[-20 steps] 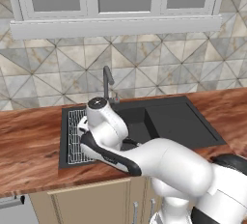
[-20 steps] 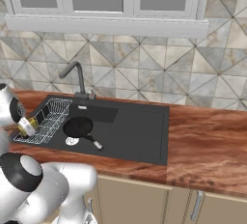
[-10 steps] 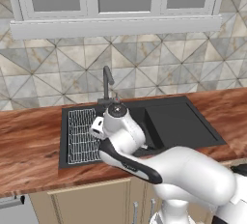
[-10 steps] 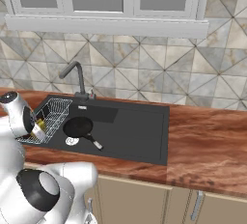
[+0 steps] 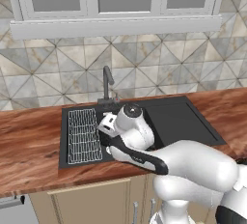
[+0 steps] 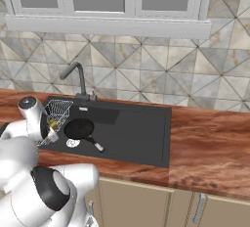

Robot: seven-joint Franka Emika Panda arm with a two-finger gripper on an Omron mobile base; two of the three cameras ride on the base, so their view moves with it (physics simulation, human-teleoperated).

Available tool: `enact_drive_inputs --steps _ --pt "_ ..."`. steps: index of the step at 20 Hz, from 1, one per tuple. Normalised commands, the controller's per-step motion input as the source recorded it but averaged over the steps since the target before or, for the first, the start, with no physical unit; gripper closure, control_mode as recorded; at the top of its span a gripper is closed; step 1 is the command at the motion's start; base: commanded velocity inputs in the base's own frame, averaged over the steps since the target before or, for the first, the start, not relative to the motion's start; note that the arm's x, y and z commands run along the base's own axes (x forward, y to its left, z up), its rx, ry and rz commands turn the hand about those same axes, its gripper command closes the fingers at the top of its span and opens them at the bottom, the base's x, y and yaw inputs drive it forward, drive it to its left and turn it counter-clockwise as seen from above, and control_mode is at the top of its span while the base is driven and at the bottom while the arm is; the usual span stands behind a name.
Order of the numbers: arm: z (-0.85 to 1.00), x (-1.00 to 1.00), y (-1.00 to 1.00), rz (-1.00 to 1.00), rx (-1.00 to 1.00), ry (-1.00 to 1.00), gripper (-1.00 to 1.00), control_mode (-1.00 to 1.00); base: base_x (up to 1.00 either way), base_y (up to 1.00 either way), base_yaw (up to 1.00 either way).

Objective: Pick the pan and sponge and place them into the sink. Then turn on the water.

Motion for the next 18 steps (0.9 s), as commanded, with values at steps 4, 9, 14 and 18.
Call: enact_drive_inputs --steps 4,9,14,18 --pt "-0.07 0.38 -0.13 0.01 0.04 0.03 1.00 -1.00 0.00 0.00 0.00" --pt "-0.15 0.19 0.00 0.01 -0.03 -0.08 1.00 -1.00 0.00 0.00 0.00" --pt "-0.19 0.19 -0.03 0.01 -0.02 -0.10 1.00 -1.00 0.00 0.00 0.00" --pt "-0.08 0.27 -0.16 0.01 0.00 -0.03 1.00 -1.00 0.00 0.00 0.00"
